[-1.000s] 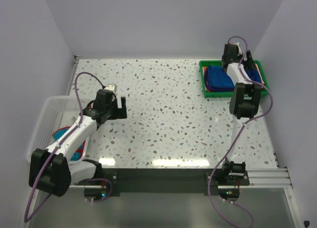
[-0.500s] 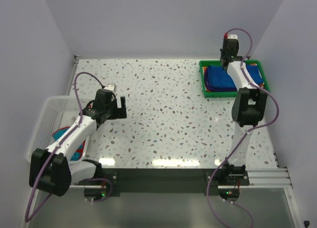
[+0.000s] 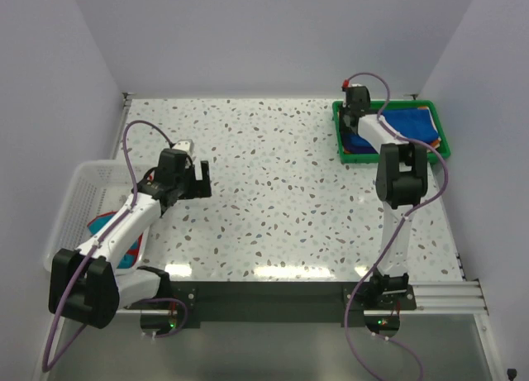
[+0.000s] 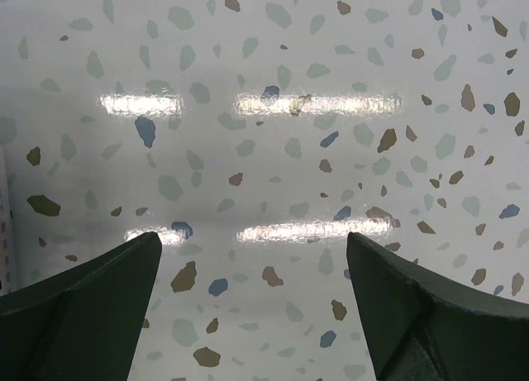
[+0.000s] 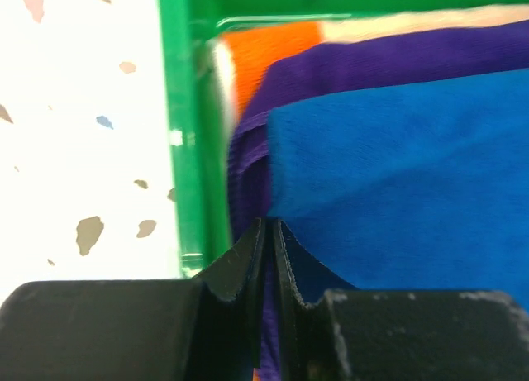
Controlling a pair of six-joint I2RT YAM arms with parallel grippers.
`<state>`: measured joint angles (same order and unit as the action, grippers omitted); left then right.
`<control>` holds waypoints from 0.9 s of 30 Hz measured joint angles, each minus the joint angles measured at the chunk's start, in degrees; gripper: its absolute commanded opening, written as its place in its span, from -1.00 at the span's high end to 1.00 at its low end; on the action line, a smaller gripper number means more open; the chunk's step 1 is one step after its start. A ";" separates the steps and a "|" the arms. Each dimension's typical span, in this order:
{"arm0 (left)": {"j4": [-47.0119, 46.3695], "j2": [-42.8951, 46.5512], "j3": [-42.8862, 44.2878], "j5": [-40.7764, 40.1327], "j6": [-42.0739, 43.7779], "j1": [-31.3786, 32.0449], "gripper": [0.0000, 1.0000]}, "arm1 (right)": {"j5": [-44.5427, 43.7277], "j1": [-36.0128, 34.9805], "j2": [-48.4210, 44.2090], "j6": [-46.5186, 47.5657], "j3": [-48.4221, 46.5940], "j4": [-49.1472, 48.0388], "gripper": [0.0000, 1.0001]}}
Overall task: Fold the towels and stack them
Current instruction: Neatly place the folded towel into the bin
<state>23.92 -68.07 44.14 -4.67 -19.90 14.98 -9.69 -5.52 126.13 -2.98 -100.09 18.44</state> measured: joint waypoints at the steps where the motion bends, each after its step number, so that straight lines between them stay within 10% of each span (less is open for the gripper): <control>1: -0.02 0.04 0.00 0.02 0.00 -0.04 -1.00 | 0.37 -0.37 0.37 -0.13 0.20 -0.04 0.78; 9: -0.33 0.79 -0.02 0.72 0.02 -0.42 -1.00 | 0.76 -1.22 -0.76 -1.18 1.90 -0.70 0.66; 14: -0.74 3.06 -0.07 2.05 0.00 -0.42 -1.00 | -0.44 -1.49 -7.19 -2.43 2.56 3.58 0.15; 23: 2.97 11.78 3.41 -0.20 -0.96 -0.46 -1.00 | -5.42 -1.90 -38.56 -7.17 9.40 13.94 -0.88; 27: 7.67 18.82 9.35 -5.31 -2.08 -0.48 -1.00 | -6.27 -1.88 -55.34 -8.85 15.30 19.39 -0.97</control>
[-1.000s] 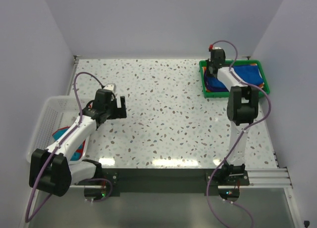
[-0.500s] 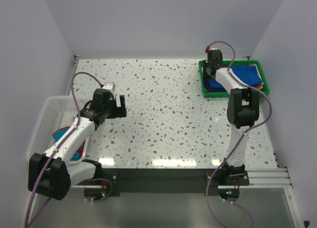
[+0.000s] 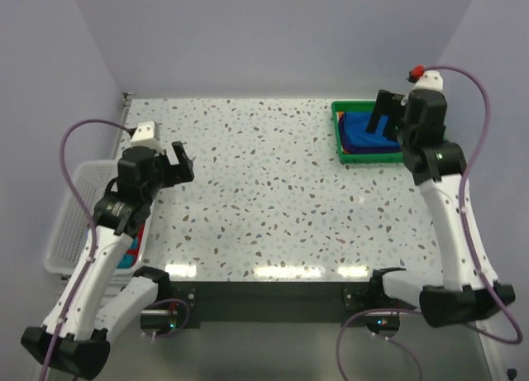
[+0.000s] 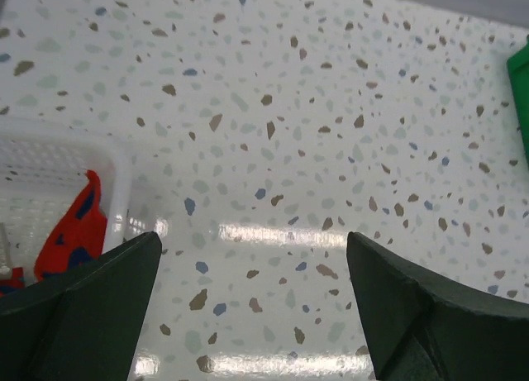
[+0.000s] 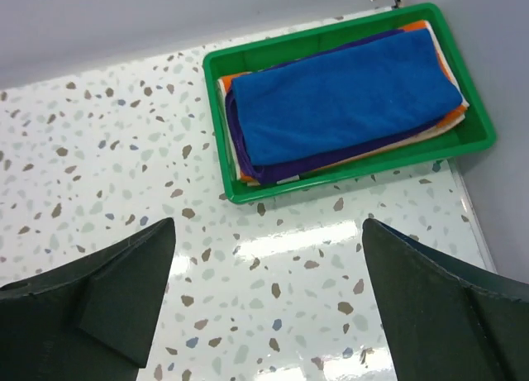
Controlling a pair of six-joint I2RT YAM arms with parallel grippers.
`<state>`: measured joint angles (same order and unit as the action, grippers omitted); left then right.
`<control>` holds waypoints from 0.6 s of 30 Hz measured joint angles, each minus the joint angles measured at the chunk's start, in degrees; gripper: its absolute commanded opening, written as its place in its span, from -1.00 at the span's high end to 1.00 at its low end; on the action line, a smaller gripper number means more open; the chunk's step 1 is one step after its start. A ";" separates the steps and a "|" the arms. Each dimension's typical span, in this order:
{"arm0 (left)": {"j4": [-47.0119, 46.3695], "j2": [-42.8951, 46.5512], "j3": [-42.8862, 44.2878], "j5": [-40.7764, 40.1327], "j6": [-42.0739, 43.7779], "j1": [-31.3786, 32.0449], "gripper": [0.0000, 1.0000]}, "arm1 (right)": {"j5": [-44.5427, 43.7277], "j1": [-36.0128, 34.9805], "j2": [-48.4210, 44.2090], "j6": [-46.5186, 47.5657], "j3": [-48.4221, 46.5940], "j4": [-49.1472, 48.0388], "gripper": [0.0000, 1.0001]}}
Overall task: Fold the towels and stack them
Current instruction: Neatly place the folded towel into the bin
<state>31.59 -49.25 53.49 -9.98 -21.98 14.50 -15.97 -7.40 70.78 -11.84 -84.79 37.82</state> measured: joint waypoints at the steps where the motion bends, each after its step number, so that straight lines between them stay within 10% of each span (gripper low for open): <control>1: 1.01 1.73 1.25 -1.25 -0.31 0.00 -1.00 | 0.00 0.00 -3.85 -0.37 1.57 1.49 -0.97; 11: 8.31 24.79 6.58 -13.42 -4.07 -0.20 -1.00 | 0.74 -0.33 -43.15 -1.64 20.31 7.39 -0.97; 18: 11.72 36.20 0.70 -17.03 -4.00 -0.22 -1.00 | 2.01 -2.27 -54.29 -1.64 27.69 8.90 -0.97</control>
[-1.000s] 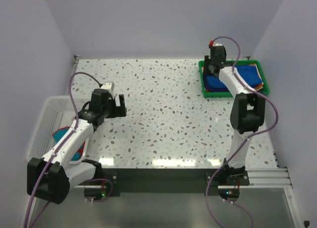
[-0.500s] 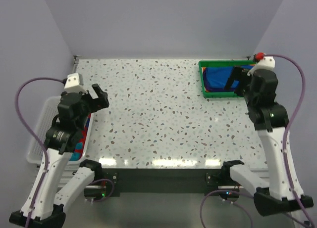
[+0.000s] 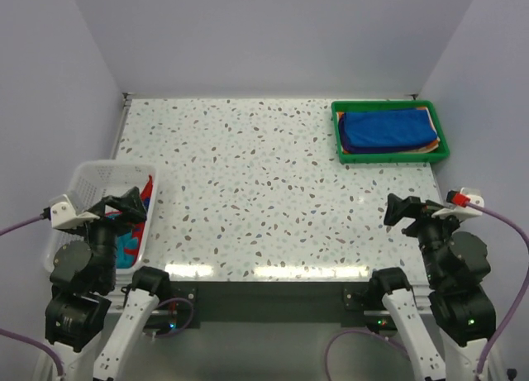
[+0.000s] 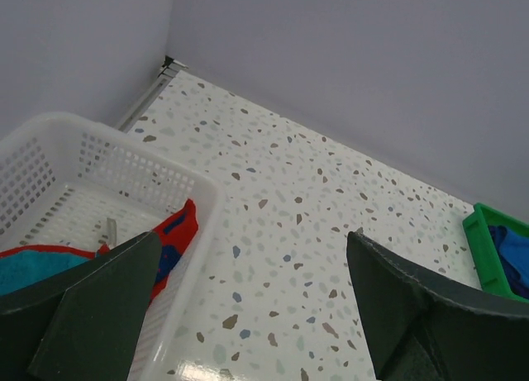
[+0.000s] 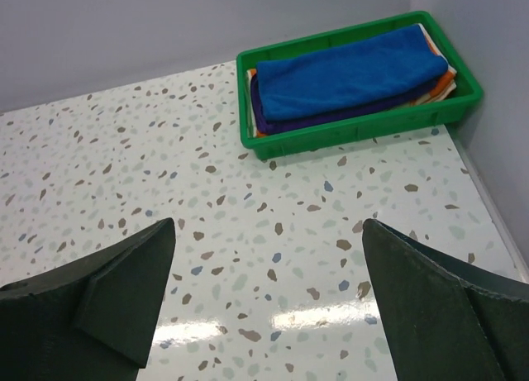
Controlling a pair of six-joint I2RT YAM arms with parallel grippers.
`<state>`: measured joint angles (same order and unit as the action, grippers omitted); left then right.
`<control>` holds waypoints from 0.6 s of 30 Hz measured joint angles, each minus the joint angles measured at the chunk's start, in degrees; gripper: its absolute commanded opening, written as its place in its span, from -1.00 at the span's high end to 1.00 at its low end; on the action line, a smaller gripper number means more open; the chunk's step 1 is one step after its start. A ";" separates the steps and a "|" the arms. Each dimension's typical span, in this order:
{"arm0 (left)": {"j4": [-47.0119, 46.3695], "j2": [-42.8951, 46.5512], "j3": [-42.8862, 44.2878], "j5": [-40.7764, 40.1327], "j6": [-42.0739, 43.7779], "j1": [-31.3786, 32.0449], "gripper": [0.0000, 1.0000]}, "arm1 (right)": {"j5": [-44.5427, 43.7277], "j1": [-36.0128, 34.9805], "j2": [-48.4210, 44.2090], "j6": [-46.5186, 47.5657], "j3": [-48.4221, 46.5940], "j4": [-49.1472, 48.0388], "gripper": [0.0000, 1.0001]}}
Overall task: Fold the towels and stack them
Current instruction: Neatly place the folded towel into the bin
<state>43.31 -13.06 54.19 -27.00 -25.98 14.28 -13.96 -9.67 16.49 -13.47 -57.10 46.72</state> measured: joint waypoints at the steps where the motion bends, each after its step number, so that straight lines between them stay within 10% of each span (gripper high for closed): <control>1: 0.24 1.40 -0.59 -0.11 0.02 0.00 -1.00 | 0.02 -0.09 -1.31 0.00 1.33 -0.09 -0.97; 18: -6.08 12.85 -8.83 -2.10 1.11 -0.02 -1.00 | 1.29 -0.09 -10.19 0.46 10.08 -4.20 -0.97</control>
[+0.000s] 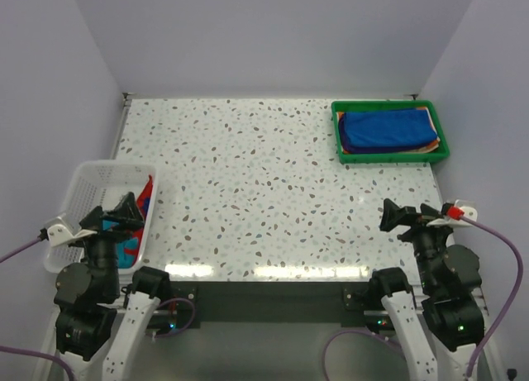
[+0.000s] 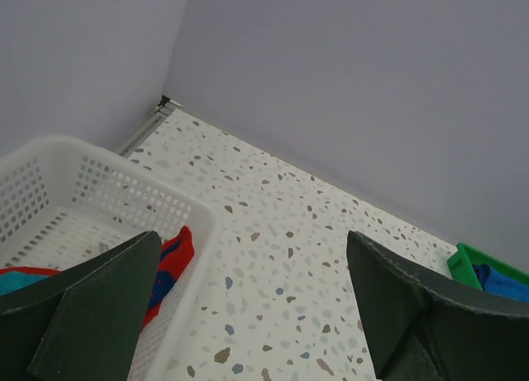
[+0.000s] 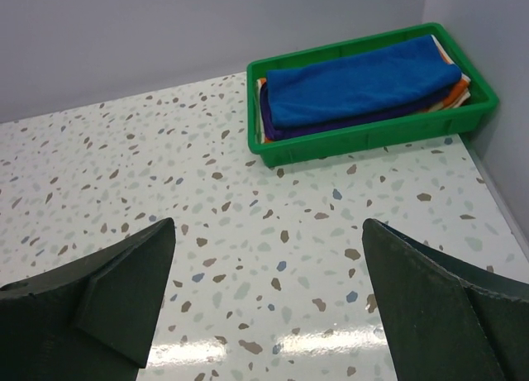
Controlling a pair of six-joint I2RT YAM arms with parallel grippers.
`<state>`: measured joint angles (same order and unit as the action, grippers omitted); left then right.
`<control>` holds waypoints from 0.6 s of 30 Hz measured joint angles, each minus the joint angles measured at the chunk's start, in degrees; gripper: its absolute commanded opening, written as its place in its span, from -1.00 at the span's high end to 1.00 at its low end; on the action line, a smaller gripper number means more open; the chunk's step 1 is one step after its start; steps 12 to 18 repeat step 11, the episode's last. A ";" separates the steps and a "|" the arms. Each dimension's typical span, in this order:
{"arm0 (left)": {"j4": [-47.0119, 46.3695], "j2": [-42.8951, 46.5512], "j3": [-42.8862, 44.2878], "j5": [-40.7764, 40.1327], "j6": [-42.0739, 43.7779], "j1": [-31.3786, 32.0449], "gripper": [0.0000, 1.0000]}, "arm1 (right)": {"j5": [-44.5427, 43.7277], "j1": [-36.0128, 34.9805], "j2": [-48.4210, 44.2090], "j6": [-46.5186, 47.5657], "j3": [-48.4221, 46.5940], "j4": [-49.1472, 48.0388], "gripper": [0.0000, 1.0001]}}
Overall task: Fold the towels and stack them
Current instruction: Neatly place the folded towel into the bin
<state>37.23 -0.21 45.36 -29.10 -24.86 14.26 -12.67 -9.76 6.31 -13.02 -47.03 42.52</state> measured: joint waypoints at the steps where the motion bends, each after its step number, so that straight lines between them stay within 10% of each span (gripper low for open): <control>1: -0.13 0.00 -0.11 0.00 -0.02 0.00 -1.00 | 0.15 0.00 0.00 0.02 0.17 -0.20 -0.97; 18: -4.68 0.00 -4.90 1.22 0.26 0.00 -1.00 | 0.35 0.00 0.00 0.72 1.11 -1.88 -0.97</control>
